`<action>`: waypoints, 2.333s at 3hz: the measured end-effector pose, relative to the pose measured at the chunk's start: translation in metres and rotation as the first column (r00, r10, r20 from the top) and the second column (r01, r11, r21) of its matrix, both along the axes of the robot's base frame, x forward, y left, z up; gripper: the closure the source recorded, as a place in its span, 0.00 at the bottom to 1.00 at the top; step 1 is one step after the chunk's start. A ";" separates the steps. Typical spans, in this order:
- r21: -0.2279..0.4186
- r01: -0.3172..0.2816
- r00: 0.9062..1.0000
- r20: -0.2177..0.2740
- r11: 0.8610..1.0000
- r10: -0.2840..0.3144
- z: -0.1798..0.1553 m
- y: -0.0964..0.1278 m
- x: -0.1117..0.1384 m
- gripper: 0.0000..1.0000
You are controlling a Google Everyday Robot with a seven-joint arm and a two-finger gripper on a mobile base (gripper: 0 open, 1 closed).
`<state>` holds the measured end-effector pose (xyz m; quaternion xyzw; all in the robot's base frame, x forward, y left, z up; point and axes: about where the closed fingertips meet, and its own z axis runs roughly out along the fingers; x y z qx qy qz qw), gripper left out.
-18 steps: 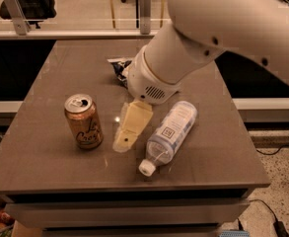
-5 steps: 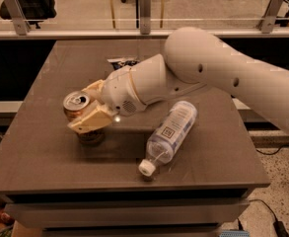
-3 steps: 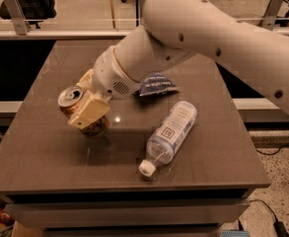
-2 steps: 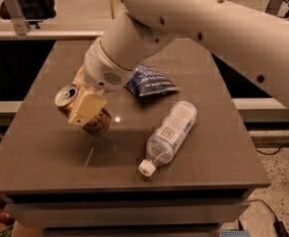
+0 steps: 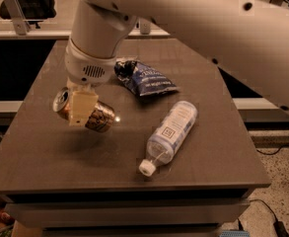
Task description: Knock orange can over
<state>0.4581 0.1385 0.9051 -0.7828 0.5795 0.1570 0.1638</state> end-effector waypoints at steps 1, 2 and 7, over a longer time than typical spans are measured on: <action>-0.126 -0.034 0.999 0.018 0.991 0.036 -0.007 0.004 -0.001 1.00; -0.204 -0.051 0.998 0.026 0.978 0.057 -0.013 0.006 -0.002 1.00; -0.265 -0.082 0.997 -0.036 0.961 0.075 -0.058 0.017 -0.012 1.00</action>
Offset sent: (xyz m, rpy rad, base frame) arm -0.0023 0.0056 -0.0212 -0.3068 -0.0377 0.0771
